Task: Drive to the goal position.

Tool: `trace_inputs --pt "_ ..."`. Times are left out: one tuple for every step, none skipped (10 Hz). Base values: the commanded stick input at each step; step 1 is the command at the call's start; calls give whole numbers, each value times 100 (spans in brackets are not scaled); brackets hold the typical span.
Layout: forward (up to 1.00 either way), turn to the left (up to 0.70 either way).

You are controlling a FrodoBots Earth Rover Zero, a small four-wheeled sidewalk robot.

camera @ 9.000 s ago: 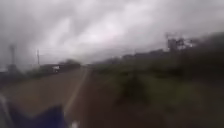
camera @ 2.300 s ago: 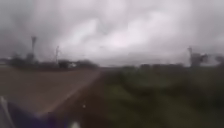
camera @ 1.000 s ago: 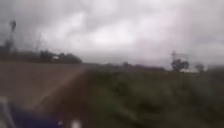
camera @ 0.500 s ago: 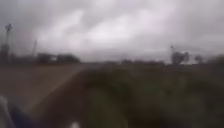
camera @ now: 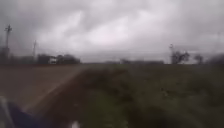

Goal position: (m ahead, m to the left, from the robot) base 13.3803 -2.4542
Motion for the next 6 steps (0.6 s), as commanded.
trace_inputs --pt "-68 0" --pt "-64 0" --pt "-25 0" --pt "0 0" --pt "0 0" --pt "0 0"
